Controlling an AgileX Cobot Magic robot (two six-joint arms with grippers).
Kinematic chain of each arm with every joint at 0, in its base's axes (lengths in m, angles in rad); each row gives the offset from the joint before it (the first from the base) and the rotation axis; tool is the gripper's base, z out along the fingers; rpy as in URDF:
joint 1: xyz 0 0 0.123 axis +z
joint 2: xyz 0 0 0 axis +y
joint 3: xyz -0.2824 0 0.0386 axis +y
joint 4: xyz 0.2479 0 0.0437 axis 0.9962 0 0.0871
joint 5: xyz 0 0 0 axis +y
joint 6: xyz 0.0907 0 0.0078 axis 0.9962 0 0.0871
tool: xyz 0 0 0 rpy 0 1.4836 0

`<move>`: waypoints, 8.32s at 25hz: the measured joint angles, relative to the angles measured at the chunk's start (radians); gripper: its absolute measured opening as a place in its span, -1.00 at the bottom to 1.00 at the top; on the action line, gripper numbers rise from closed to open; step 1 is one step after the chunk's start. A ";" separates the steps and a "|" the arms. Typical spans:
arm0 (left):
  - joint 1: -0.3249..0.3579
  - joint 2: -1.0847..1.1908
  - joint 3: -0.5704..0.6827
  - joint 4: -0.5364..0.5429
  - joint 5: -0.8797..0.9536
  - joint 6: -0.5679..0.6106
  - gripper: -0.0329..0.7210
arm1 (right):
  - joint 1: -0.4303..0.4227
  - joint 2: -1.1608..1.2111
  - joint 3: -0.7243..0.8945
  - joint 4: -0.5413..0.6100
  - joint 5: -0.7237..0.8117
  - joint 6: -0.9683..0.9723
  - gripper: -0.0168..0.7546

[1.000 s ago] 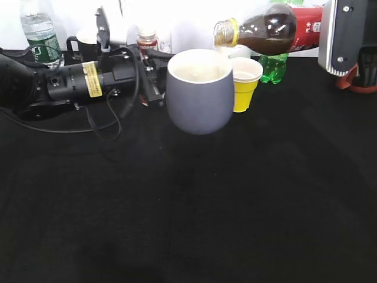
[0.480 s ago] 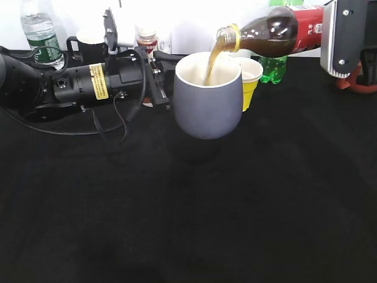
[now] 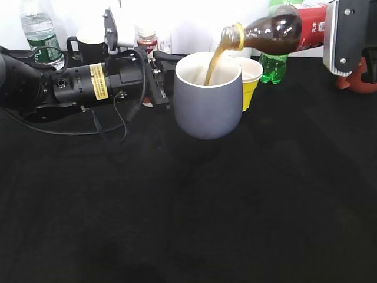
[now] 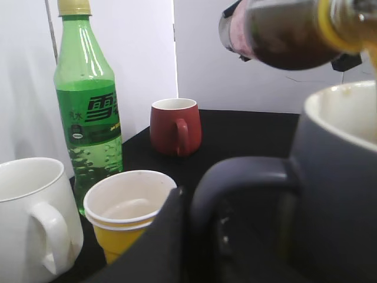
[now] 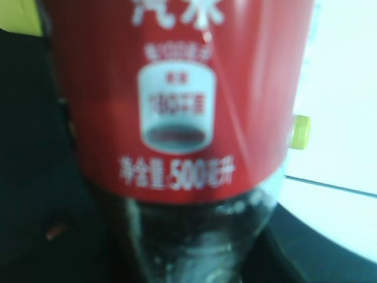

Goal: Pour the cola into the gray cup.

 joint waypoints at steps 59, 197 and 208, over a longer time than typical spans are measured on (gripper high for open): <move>0.115 -0.353 0.036 -0.156 0.581 -0.113 -0.78 | 0.000 -0.062 0.153 1.666 -0.356 0.181 -0.06; 0.196 -1.200 0.756 -0.936 0.982 0.550 -0.29 | 0.000 -0.159 0.561 2.099 -0.627 -0.370 0.50; 0.196 -1.911 0.394 -0.861 2.061 0.551 -0.39 | 0.000 -1.181 0.263 1.911 0.702 -0.363 0.49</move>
